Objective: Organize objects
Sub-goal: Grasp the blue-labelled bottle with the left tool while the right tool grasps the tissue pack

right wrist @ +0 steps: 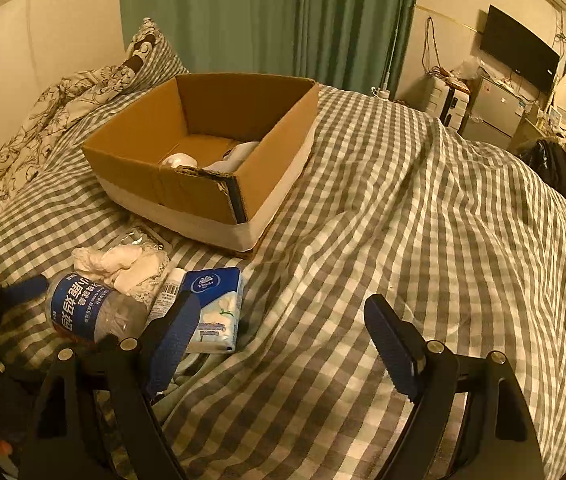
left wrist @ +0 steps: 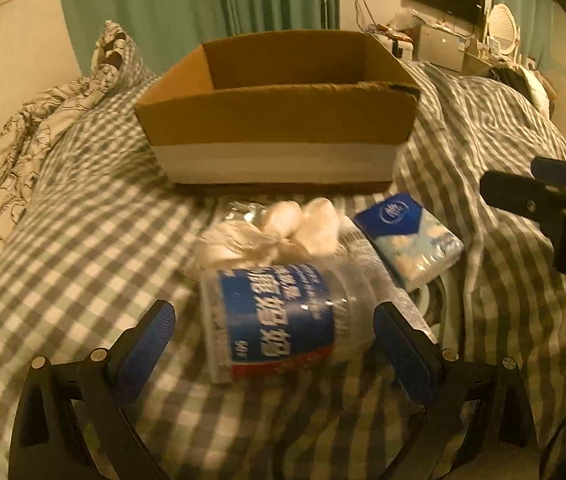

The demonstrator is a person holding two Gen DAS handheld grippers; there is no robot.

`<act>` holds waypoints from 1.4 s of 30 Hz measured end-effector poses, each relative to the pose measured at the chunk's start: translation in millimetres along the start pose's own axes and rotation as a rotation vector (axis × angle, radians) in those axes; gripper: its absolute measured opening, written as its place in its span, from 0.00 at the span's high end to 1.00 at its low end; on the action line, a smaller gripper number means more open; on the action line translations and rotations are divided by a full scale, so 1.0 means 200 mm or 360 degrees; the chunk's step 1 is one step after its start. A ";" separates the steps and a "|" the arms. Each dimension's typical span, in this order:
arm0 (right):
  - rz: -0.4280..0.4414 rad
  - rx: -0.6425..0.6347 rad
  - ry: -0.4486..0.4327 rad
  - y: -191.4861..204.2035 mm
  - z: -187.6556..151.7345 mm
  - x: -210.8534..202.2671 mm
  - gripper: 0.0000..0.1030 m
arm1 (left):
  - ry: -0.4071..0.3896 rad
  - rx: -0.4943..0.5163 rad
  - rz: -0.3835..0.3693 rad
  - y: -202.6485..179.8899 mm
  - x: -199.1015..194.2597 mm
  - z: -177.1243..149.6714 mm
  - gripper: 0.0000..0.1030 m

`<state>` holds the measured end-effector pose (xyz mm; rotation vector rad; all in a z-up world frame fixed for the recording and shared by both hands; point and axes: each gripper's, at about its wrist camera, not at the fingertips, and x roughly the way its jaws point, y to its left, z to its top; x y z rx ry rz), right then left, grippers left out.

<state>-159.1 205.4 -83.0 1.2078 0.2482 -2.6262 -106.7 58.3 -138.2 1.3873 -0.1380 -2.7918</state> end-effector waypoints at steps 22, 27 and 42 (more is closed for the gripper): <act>0.0055 -0.0064 0.0109 0.10 -0.02 0.10 0.18 | -0.0039 -0.0148 -0.0157 0.19 -0.08 0.05 0.07; 0.0112 -0.0092 0.0197 0.17 -0.03 0.20 0.18 | -0.0064 -0.0179 -0.0104 0.27 -0.09 0.07 0.07; 0.0186 -0.0125 0.0365 0.27 -0.07 0.35 0.46 | -0.0034 -0.0202 -0.0168 0.33 -0.10 0.04 0.07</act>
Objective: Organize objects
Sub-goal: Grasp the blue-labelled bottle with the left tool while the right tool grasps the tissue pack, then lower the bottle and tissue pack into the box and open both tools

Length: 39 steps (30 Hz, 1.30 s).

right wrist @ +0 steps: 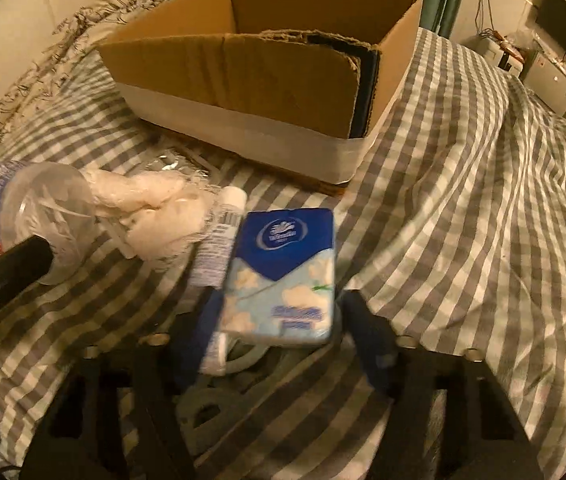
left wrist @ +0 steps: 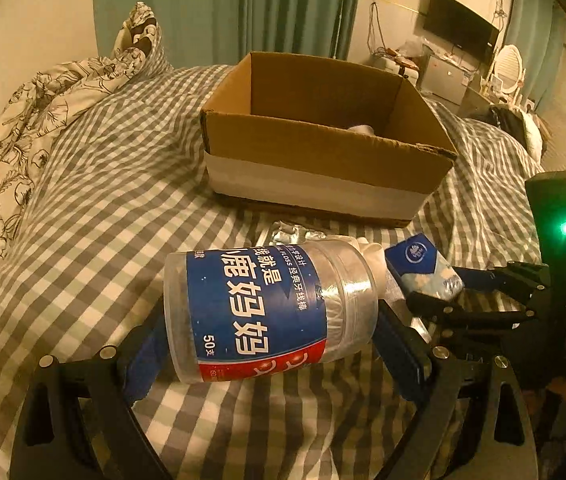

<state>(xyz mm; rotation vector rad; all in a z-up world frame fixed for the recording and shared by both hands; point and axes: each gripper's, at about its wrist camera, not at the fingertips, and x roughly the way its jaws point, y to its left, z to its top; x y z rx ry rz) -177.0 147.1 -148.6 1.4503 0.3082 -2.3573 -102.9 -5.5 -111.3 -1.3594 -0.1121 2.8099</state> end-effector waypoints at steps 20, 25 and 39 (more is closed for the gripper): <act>0.0073 0.0110 -0.0338 -0.05 -0.03 -0.40 0.51 | -0.0085 0.0028 -0.0115 -0.05 -0.19 0.07 0.07; 0.0099 0.0072 -0.0462 -0.03 0.02 -0.56 0.51 | -0.0160 0.0068 -0.0139 -0.09 -0.24 0.19 0.07; 0.0034 -0.0061 -0.0747 -0.08 0.56 -0.90 0.51 | -0.0434 0.0128 -0.0143 -0.08 -0.23 0.83 0.07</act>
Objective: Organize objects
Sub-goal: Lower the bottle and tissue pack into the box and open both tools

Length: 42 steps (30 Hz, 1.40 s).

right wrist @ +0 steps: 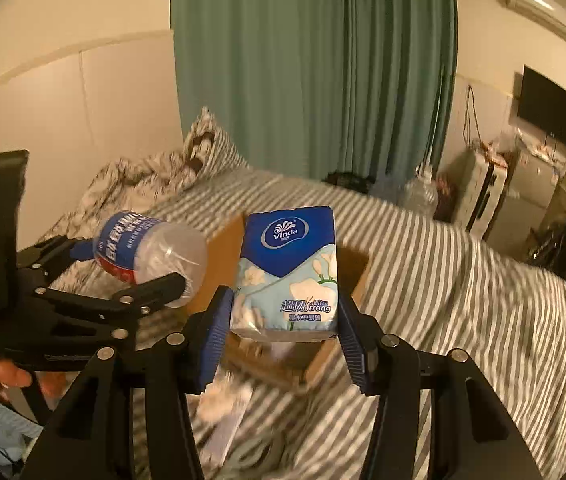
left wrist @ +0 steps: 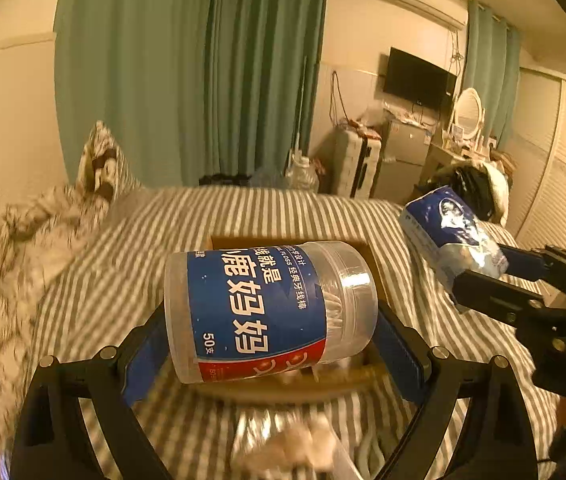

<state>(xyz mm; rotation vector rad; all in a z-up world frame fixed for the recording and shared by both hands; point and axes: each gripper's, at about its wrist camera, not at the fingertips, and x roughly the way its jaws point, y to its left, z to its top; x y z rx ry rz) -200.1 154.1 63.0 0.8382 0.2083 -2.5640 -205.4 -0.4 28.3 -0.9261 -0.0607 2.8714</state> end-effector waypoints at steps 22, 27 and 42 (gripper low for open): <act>0.0048 0.0114 0.0210 -0.15 0.09 0.74 0.48 | 0.0141 0.0135 -0.0074 0.17 0.63 -0.05 0.07; 0.0013 0.0177 0.0144 -0.18 0.09 0.63 0.22 | 0.0124 0.0113 -0.0063 0.14 0.54 -0.08 0.00; -0.0129 0.0111 -0.0007 -0.08 0.05 -0.03 0.20 | 0.0087 0.0061 0.0006 0.12 0.05 -0.16 0.00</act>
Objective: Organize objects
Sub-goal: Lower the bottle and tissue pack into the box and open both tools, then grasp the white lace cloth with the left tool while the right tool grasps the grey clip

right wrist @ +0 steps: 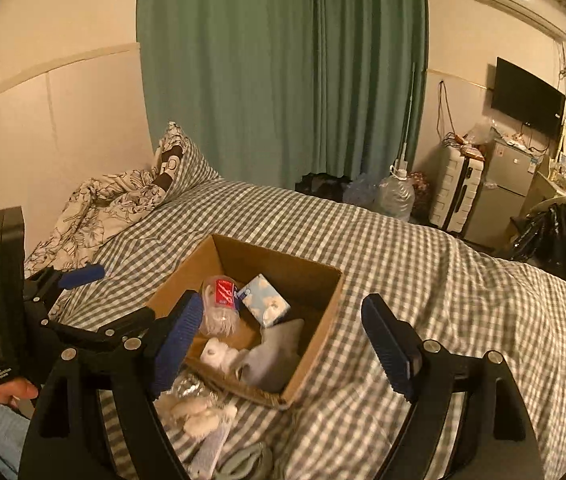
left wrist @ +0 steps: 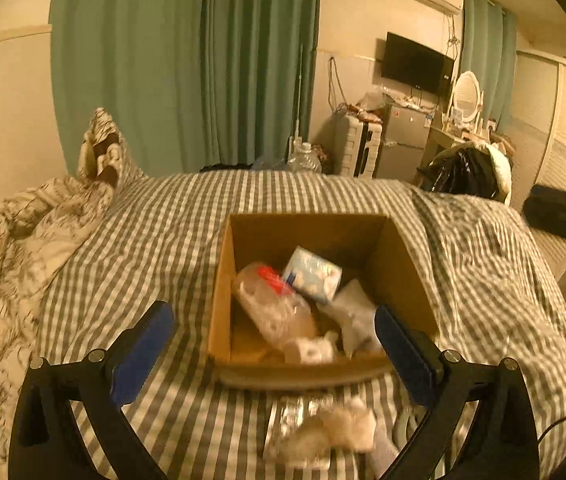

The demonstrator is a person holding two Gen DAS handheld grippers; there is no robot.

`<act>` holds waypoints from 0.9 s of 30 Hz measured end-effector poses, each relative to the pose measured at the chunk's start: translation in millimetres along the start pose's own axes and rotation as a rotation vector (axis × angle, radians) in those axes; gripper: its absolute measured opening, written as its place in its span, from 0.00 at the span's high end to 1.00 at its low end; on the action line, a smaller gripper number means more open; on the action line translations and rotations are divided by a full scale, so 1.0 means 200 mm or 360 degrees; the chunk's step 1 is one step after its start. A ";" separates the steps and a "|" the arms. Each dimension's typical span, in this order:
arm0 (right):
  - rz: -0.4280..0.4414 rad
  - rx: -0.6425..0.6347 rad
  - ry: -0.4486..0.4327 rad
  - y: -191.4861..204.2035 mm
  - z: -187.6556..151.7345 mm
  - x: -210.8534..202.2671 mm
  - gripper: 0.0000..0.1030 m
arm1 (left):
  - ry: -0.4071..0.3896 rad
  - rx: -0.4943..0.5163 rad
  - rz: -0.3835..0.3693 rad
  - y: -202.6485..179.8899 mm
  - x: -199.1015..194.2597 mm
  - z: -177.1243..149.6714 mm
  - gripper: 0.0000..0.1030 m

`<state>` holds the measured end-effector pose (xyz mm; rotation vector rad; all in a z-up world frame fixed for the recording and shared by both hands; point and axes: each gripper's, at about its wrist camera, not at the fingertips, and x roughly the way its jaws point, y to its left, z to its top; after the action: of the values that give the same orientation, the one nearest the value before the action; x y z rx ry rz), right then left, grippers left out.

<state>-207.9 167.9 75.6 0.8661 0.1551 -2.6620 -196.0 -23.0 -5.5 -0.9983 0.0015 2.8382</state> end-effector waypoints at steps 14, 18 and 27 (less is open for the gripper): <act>-0.0014 -0.0055 0.0352 0.18 -0.59 0.13 0.20 | 0.0275 0.0011 0.0001 -0.08 0.08 -0.53 0.00; 0.0051 -0.0047 0.0502 0.19 -0.76 0.24 0.20 | 0.0327 0.0076 0.0041 -0.11 0.13 -0.61 0.00; -0.0051 -0.0117 0.0627 0.24 -0.93 0.36 0.20 | 0.0318 0.0108 -0.0003 -0.16 0.24 -0.58 0.07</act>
<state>-142.5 141.4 -117.5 1.3631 0.3598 -2.4654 -157.2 8.6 -124.0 -1.2603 0.1158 2.7035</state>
